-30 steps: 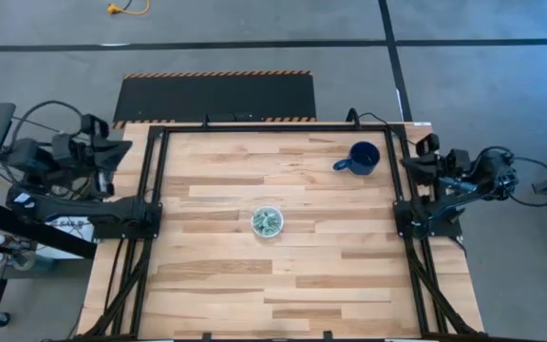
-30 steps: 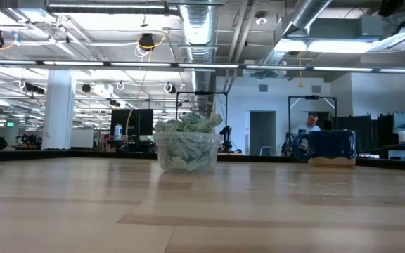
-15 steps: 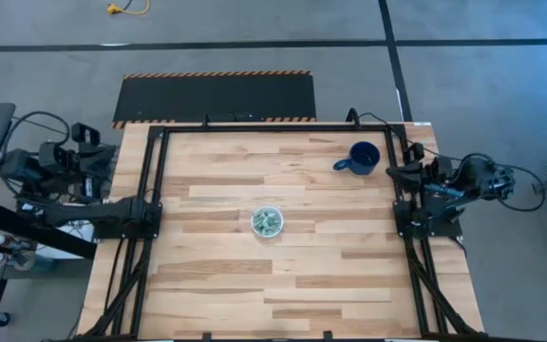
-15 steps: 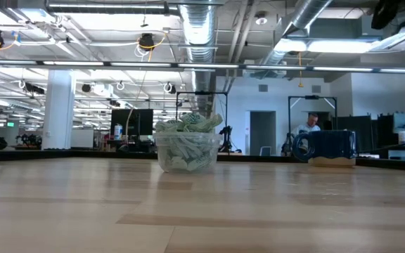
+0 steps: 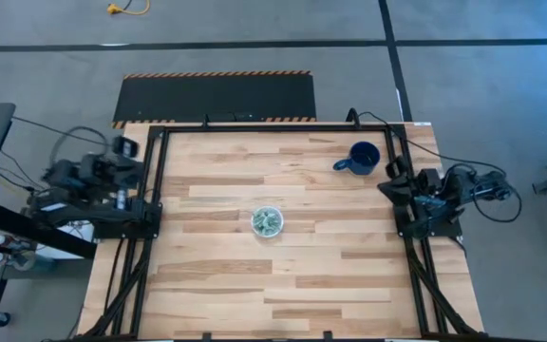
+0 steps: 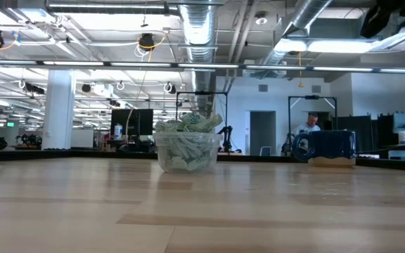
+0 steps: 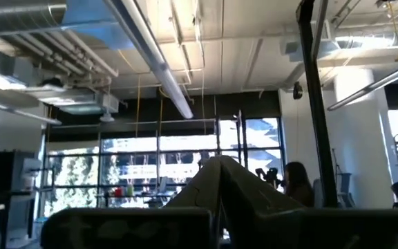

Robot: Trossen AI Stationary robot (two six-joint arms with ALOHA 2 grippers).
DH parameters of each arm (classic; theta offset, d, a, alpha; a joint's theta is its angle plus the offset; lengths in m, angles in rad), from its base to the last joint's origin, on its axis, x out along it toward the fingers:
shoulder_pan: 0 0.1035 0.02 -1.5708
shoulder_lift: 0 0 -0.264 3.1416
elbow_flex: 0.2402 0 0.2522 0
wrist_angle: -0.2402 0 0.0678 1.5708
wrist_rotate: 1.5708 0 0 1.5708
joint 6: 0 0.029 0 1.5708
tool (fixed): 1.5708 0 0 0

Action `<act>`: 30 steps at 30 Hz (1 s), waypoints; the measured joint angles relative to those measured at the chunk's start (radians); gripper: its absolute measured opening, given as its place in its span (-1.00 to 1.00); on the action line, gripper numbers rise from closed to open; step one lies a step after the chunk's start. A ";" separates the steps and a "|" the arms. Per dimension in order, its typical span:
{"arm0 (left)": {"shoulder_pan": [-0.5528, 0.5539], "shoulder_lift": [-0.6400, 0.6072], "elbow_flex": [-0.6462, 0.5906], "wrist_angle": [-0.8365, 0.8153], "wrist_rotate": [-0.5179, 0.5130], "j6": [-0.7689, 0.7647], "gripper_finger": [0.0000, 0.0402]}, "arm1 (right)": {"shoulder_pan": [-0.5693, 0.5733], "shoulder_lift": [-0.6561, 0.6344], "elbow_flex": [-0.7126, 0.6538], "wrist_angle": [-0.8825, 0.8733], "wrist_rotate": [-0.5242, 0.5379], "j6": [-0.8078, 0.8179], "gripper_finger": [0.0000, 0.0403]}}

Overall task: Pick and place items into bin
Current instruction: Return to Home Position

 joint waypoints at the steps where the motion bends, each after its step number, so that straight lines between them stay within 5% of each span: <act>1: 0.000 0.000 -0.039 0.034 0.000 -0.011 -1.00 | 0.000 0.000 -0.017 0.027 -0.003 0.008 -1.00; 15: 0.000 -0.001 -0.438 0.457 -0.005 -0.120 -1.00 | 0.000 0.000 -0.153 0.172 -0.009 0.078 -1.00; 30: 0.000 -0.001 -0.484 0.328 -0.007 -0.135 -1.00 | 0.000 0.000 -0.201 0.127 -0.021 0.124 -1.00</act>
